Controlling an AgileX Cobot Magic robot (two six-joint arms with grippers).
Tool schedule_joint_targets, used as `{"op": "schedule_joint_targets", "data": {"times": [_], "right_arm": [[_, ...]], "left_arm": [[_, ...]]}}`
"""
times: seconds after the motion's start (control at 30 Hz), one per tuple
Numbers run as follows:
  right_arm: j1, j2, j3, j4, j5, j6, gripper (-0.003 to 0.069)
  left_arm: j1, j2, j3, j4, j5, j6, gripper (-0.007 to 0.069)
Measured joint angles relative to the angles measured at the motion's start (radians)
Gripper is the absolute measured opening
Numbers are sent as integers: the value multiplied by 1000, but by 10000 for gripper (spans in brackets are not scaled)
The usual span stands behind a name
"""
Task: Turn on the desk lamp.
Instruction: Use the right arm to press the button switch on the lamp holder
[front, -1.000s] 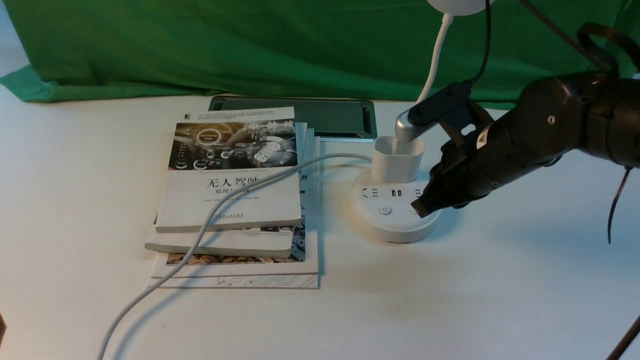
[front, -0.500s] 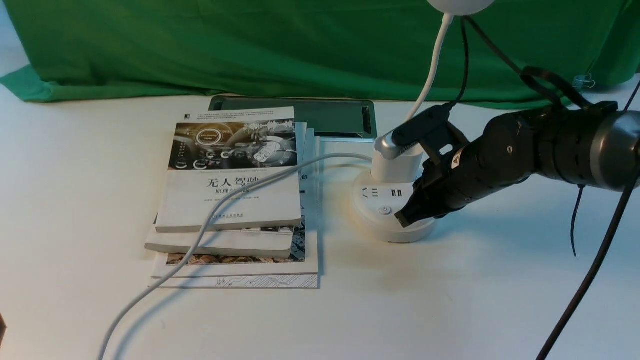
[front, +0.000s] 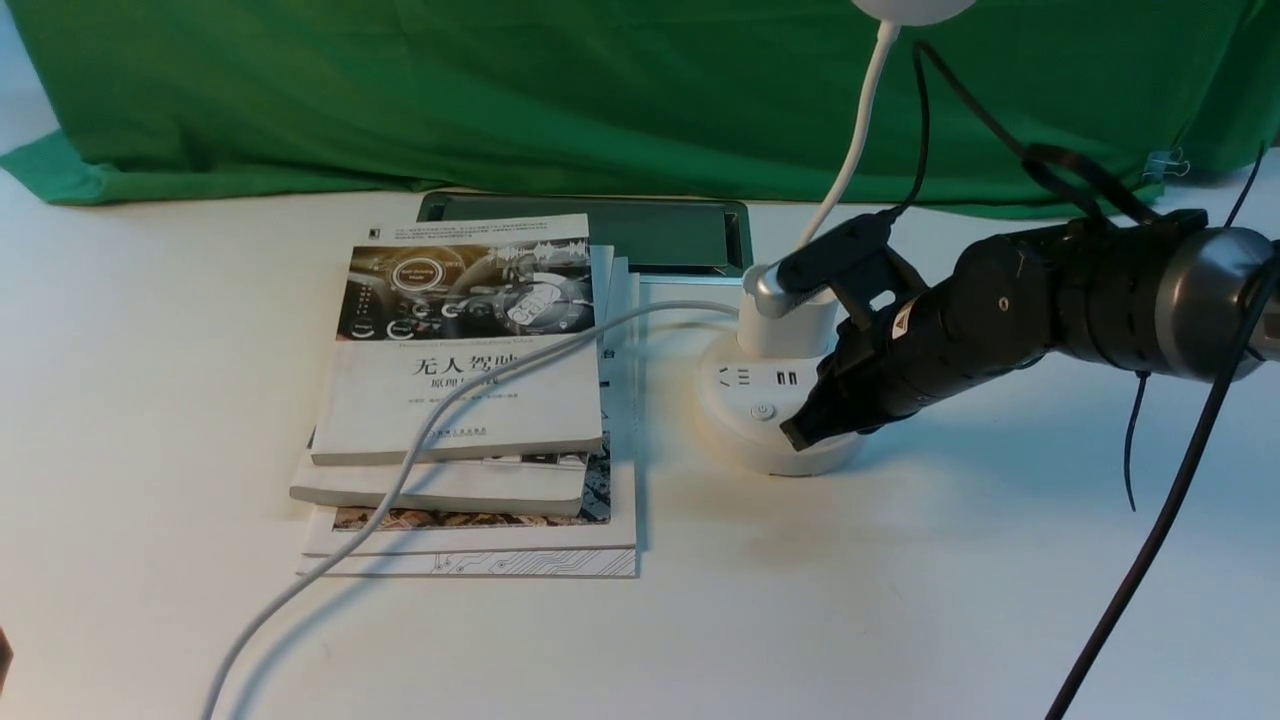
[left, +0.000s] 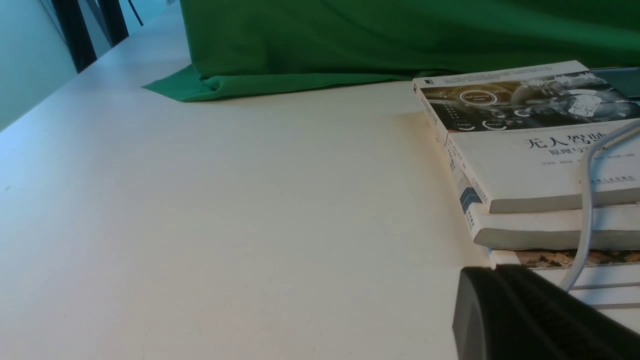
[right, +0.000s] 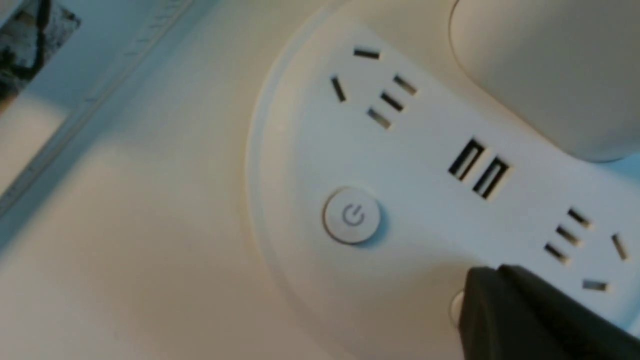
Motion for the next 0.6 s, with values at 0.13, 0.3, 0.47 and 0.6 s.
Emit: {"op": "schedule_joint_targets", "data": {"times": [0.13, 0.3, 0.47, 0.6], "right_arm": [[5, 14, -10, -1, 1, 0, 31], [6, -16, -5, -2, 0, 2, 34], [6, -178, 24, -2, 73, 26, 35], [6, -395, 76, -2, 37, 48, 35]], "left_arm": [[0, 0, 0, 0, 0, 0, 21], [0, 0, 0, 0, 0, 0, 21], [0, 0, 0, 0, 0, 0, 21], [0, 0, 0, 0, 0, 0, 21]]}}
